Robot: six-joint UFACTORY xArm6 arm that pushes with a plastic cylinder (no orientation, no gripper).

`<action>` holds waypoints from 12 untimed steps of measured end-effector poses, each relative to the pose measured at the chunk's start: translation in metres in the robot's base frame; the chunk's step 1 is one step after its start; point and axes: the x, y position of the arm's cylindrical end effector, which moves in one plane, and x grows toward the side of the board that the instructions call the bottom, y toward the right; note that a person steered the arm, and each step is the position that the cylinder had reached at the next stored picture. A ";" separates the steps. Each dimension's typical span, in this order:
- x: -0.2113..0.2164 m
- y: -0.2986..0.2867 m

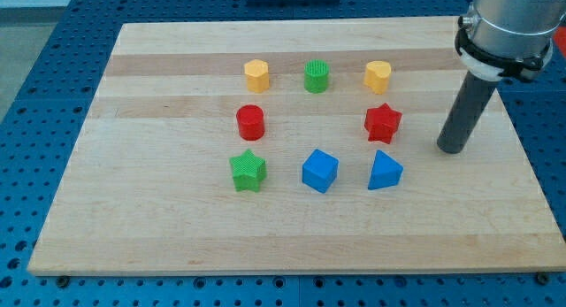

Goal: Push the red star closer to the red circle

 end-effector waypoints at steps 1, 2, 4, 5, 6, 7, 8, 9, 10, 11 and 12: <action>-0.013 0.000; -0.070 -0.020; -0.060 -0.020; -0.049 -0.020; -0.042 -0.020; -0.030 -0.020; -0.031 -0.020; -0.033 -0.030; -0.033 -0.042; -0.033 -0.058; -0.033 -0.078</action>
